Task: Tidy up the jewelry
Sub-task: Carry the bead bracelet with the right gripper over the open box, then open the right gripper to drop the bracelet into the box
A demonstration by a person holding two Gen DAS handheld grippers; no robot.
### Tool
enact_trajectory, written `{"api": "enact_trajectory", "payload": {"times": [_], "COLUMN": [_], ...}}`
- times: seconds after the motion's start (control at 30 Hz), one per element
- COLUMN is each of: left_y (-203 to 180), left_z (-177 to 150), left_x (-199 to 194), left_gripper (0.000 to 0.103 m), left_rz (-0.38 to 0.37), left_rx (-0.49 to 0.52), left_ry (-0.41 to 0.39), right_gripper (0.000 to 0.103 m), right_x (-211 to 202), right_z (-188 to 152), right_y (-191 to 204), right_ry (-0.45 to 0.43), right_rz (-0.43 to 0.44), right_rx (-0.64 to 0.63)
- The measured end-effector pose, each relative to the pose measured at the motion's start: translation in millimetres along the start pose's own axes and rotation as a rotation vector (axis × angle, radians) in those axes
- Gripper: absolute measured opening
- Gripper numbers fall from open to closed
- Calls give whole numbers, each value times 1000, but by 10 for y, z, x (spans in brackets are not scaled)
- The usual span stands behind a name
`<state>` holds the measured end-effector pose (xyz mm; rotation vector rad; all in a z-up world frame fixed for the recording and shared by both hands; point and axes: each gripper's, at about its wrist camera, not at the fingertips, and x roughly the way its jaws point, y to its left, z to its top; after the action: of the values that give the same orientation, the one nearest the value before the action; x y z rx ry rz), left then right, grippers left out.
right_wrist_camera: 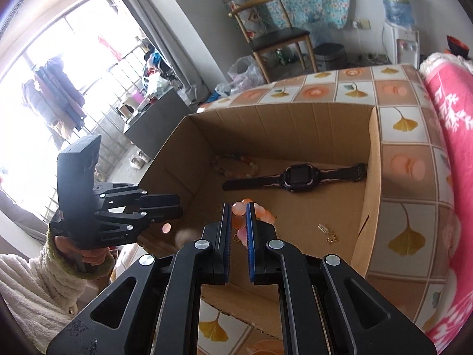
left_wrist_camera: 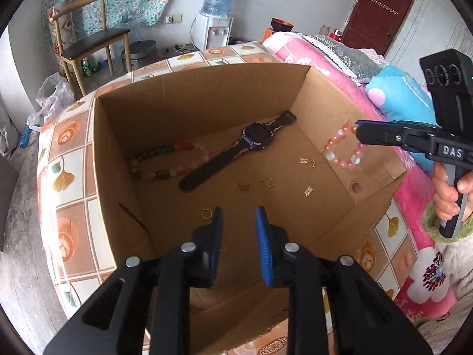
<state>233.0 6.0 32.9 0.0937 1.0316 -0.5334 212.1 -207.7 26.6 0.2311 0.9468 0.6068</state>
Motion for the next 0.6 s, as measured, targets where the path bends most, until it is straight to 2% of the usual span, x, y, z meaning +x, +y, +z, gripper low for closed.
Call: {"api": "enact_trajectory", "payload": {"times": [0.1, 0.17, 0.23, 0.47, 0.5, 0.6], "left_y": [6, 5, 11, 31, 35, 44], "left_z": [-5, -27, -68, -263, -282, -362], "left_x": [-117, -258, -399, -729, -751, -801], "left_gripper": [26, 33, 43, 57, 59, 62], "left_rz": [12, 30, 42, 113, 117, 132], "left_rx": [-5, -4, -13, -70, -77, -88], "left_ry": [-48, -100, -153, -259, -265, -274], "right_gripper": [7, 7, 7, 8, 10, 12], "right_x": [74, 156, 269, 702, 771, 806], "right_z": [37, 54, 67, 60, 54, 66], "right_y": [-24, -26, -17, 57, 45, 58], "right_ry": [51, 101, 168, 434, 475, 492], "right_rz": [7, 18, 33, 83, 51, -65], "right_rx": [9, 15, 19, 30, 33, -15]}}
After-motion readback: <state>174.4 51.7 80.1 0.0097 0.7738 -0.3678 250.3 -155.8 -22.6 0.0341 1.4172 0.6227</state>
